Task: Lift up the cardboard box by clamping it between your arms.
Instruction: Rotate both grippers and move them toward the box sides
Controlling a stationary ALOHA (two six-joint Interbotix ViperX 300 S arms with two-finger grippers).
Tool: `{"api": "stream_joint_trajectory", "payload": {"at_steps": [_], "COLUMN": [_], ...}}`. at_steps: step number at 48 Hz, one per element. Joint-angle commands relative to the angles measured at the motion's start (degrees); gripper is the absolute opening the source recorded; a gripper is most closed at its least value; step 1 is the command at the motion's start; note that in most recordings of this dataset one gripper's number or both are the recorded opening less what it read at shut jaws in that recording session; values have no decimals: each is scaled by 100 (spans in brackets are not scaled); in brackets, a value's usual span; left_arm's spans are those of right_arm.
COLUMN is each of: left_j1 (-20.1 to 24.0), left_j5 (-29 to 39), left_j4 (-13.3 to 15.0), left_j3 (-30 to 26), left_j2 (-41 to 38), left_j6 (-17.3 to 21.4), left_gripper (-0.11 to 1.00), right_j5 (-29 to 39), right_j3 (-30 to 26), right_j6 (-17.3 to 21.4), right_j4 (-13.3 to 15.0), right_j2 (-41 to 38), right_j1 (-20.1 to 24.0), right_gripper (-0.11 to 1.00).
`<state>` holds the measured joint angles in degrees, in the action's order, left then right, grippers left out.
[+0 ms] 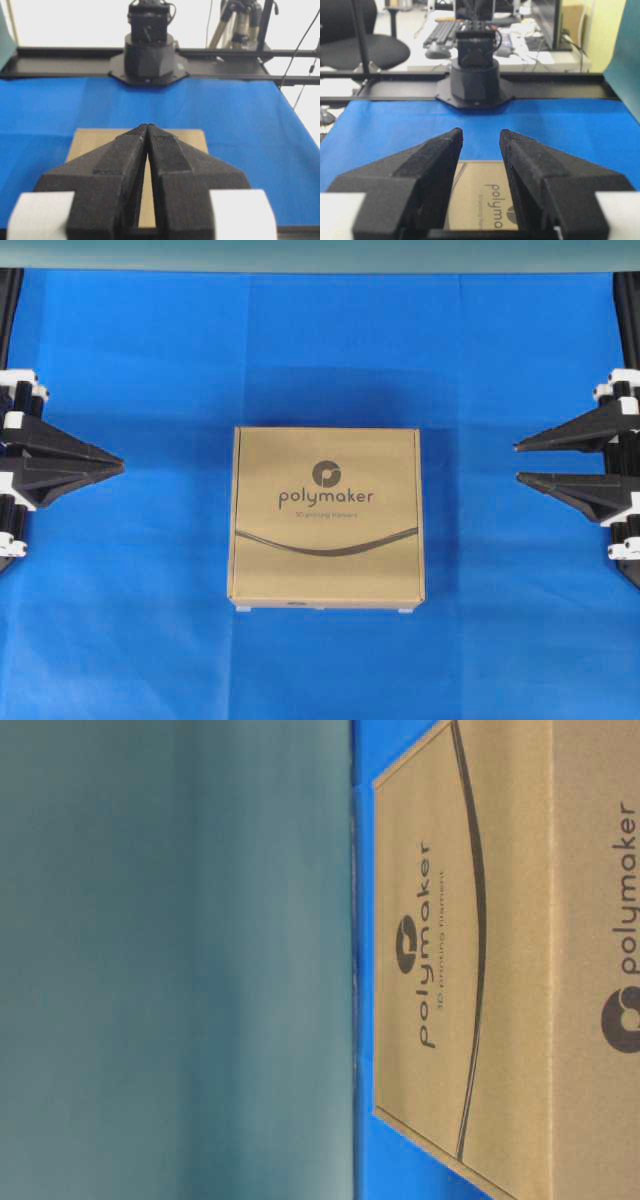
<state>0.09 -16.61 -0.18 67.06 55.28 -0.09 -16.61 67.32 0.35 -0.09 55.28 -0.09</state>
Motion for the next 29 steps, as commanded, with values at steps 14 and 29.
{"api": "stream_joint_trajectory", "payload": {"at_steps": [14, 29], "left_j1": [0, 0], "left_j5": [1099, 2839], "left_j4": [-97, -88], "left_j3": [-545, -1187], "left_j2": [-290, -861], "left_j6": [-88, -79], "left_gripper": [0, 0], "right_j5": [2232, 4482], "right_j3": [-642, -1116], "right_j6": [18, 9], "right_j4": [-211, -132], "right_j2": [-53, -255], "right_j1": [-44, -255], "right_gripper": [-2, -2]}}
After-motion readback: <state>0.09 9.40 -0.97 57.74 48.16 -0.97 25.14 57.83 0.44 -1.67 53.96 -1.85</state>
